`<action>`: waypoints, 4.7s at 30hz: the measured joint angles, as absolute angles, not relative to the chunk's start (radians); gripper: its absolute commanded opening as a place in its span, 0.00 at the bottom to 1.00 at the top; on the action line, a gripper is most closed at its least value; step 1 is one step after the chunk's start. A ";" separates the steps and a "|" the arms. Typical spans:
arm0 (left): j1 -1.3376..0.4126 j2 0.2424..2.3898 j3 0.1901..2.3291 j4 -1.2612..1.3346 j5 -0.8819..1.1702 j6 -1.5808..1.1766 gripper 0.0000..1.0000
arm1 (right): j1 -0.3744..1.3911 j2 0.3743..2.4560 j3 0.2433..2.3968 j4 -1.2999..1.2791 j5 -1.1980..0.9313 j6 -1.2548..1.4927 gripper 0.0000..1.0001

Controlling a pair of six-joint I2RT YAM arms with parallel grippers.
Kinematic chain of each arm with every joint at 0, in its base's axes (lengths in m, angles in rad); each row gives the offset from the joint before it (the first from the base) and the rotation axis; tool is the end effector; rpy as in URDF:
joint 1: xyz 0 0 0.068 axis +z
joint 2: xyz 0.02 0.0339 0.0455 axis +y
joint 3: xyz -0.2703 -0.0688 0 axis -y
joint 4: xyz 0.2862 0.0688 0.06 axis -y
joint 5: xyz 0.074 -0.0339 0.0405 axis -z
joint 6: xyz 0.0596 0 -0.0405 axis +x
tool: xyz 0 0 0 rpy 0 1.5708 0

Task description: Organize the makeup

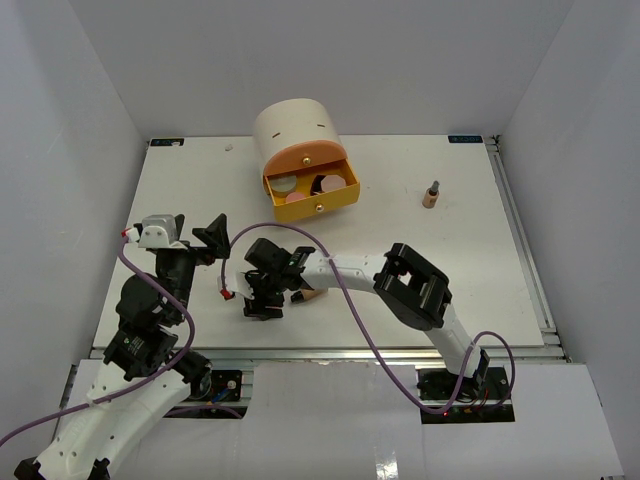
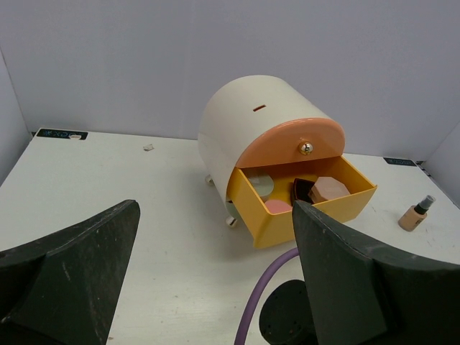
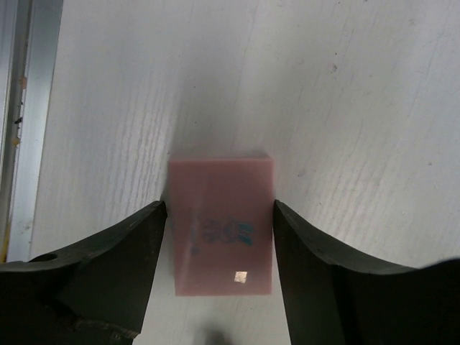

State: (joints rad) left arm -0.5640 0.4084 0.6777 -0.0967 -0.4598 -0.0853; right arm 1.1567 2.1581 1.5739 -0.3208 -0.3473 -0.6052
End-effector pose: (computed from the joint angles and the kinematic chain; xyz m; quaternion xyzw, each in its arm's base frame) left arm 0.1471 -0.0618 0.3767 -0.0209 0.6501 -0.0987 0.7531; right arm 0.1914 0.4860 0.1284 -0.7540 0.5489 0.2448 0.2652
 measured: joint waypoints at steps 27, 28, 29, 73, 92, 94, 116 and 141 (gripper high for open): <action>-0.564 0.409 0.662 -0.092 -0.464 -0.075 0.98 | 0.822 1.846 1.769 -0.478 -0.603 -0.578 0.13; -0.564 0.409 0.662 -0.091 -0.464 -0.075 0.98 | 0.797 1.819 1.774 -0.480 -0.596 -0.596 0.13; -0.564 0.410 0.662 -0.090 -0.464 -0.075 0.98 | 0.773 1.797 1.780 -0.485 -0.587 -0.618 0.13; -0.564 0.561 0.662 -0.104 -0.345 -0.069 0.98 | 0.590 1.717 1.628 -0.590 -0.680 -1.054 0.50; -0.545 0.628 0.663 -0.131 -0.283 -0.078 0.98 | 0.598 1.908 1.487 -0.684 -0.623 -1.520 0.14; -0.544 0.628 0.663 -0.131 -0.283 -0.078 0.98 | 0.604 1.923 1.484 -0.618 -0.581 -1.460 0.16; -0.538 0.628 0.663 -0.131 -0.282 -0.078 0.98 | 0.702 2.038 1.551 -0.144 -0.147 -1.047 0.38; -0.538 0.628 0.663 -0.131 -0.273 -0.078 0.98 | 0.701 2.047 1.600 -0.133 -0.144 -0.946 0.56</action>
State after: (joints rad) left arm -0.5385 0.6277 0.6628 -0.1310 -0.2731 -0.0780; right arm 0.7006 2.0471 1.5998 -0.1325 -0.1435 -0.9458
